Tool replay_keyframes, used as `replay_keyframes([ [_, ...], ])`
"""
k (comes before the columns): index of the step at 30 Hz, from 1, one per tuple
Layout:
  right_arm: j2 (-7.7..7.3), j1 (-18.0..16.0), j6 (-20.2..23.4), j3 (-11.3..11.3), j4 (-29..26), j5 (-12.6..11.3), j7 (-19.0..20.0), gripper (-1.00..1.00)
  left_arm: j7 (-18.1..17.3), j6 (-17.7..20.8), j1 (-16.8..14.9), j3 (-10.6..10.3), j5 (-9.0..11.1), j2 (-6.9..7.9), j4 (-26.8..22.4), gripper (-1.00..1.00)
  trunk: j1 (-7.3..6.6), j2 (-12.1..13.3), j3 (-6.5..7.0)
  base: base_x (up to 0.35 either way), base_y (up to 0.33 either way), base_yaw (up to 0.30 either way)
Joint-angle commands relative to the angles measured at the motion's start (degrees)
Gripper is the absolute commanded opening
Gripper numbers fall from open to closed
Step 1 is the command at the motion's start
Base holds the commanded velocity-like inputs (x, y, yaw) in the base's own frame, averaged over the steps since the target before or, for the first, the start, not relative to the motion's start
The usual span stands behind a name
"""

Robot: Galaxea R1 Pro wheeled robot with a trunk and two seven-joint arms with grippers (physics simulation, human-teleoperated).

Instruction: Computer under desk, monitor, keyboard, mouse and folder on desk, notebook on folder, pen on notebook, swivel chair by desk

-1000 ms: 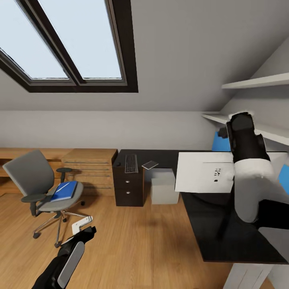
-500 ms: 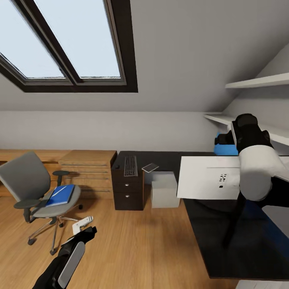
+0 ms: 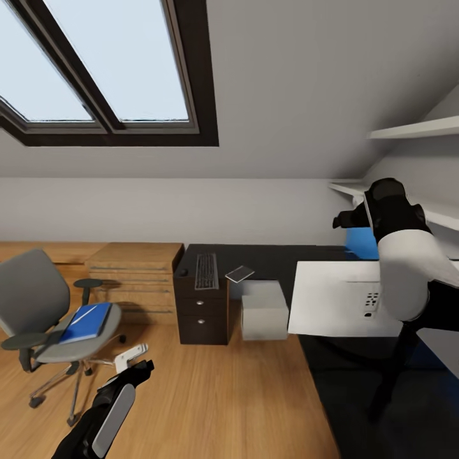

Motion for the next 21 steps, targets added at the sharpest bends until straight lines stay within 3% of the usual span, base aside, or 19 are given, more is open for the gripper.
replay_keyframes([
  [1, 0.07, 0.0, 0.1, -0.2, 0.0, 0.6, 0.5, 1.0, 0.5, 0.1, 0.0, -0.2, 0.5, 0.08, -0.1, 1.0, 0.06, 0.0, -0.03, 0.309, 0.09, 0.0],
  [9, 1.96, 0.3, 0.1, 0.0, 2.4, 0.7, 0.5, 1.0, 0.4, 0.1, 0.0, -0.2, 0.4, 0.19, -0.1, 1.0, 0.06, 0.0, -0.03, 0.128, 0.062, 0.0],
  [10, 2.3, 0.4, 0.1, 0.0, 5.9, 3.0, 0.4, 1.0, 0.4, 0.1, 0.0, -0.2, 0.4, 0.19, -0.1, 1.0, 0.06, 0.0, -0.03, 0.003, 0.002, 0.0],
  [21, 1.97, 0.8, 0.0, 0.0, 9.1, 3.9, 0.3, 1.0, 0.5, 0.1, 0.0, -0.2, 0.3, 0.2, -0.2, 1.0, 0.06, 0.0, -0.03, 0.0, 0.0, 0.0],
])
